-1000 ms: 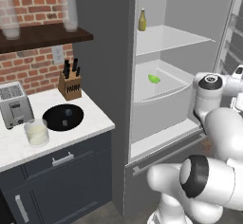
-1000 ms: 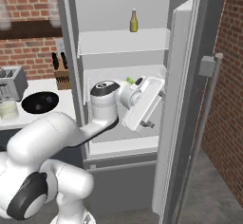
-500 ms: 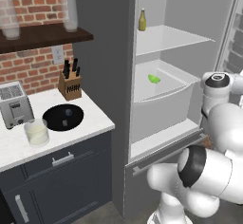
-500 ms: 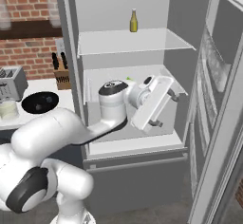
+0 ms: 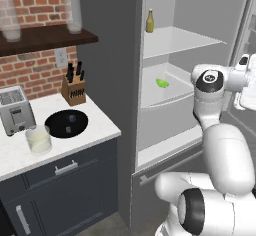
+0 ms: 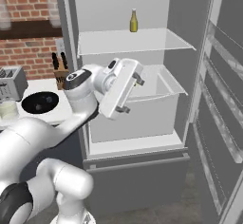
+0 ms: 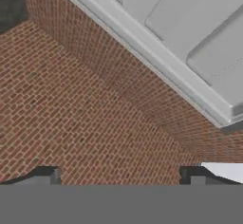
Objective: Grab a lemon wedge from the fridge and one ice cube from the ice bowl, and put them in the glass of lemonade.
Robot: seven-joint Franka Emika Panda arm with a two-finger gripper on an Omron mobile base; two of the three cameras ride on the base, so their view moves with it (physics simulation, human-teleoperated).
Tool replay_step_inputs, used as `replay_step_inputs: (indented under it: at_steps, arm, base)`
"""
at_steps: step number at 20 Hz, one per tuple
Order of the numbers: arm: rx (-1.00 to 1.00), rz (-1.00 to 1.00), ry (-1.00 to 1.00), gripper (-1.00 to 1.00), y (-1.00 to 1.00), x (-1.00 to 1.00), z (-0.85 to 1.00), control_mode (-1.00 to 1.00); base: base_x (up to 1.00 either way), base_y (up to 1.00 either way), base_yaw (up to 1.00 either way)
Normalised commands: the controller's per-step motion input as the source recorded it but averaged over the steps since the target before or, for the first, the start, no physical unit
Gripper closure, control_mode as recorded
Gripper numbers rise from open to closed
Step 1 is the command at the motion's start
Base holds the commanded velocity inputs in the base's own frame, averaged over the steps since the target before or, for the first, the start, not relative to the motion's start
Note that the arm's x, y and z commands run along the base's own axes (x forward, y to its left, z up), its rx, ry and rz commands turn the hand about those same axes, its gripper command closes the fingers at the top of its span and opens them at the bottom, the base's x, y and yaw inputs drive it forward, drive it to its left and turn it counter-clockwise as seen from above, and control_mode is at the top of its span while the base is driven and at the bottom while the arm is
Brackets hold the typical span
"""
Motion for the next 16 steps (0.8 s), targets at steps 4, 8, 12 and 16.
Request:
replay_step_inputs:
  at_steps: [4, 8, 12, 16]
  arm:
    - [0.28, 0.25, -0.27, -1.0, 1.0, 0.01, -0.01, -1.0]
    - [0.58, 0.34, -0.3, -1.0, 0.97, 0.05, -0.48, -1.0]
    - [0.67, 0.39, -0.25, -1.0, 0.84, 0.0, -0.51, -1.0]
    - [0.84, 0.36, -0.34, -1.0, 0.48, 0.0, -0.45, -1.0]
  base:
    - [0.0, 0.0, 0.0]
    - [0.0, 0.0, 0.0]
    - [0.0, 0.0, 0.0]
    - [0.0, 0.0, 0.0]
